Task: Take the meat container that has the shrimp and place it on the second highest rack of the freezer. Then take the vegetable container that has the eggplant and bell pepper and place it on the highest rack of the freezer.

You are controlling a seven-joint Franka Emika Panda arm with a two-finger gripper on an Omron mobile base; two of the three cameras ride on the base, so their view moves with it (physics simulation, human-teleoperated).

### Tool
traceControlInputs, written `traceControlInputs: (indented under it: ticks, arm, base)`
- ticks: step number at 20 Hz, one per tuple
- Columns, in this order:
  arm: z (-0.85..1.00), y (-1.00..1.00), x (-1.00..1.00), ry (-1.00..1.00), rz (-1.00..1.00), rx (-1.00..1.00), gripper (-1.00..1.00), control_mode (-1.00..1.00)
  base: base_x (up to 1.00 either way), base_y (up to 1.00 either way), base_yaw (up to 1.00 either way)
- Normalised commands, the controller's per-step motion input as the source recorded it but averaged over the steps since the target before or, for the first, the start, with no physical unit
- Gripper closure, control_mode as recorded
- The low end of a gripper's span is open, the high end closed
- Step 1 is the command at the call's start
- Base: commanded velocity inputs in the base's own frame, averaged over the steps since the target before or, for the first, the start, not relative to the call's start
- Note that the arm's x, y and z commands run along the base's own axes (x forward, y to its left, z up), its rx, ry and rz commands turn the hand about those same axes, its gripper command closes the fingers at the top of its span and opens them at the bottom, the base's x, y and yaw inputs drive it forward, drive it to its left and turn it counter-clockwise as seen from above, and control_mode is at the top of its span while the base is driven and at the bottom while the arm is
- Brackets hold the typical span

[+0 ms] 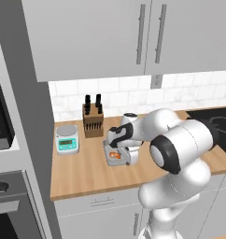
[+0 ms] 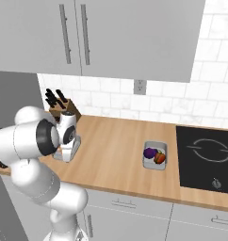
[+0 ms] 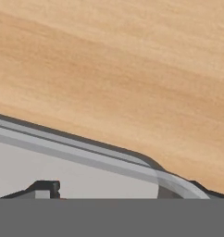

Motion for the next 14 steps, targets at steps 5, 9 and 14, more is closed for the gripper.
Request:
traceControlInputs:
  ticks: [5,9,14]
  arm:
    - [-0.23,0.0,0.19,-0.02,0.0,0.0,-1.0,-1.0]
    - [-0.58,0.03,0.1,-0.16,0.0,0.0,1.0,-1.0]
    - [-0.58,0.12,0.06,-0.21,0.0,0.0,1.0,-1.0]
  base:
    - [0.0,0.0,0.0]
    - [0.0,0.0,0.0]
    - [0.0,0.0,0.0]
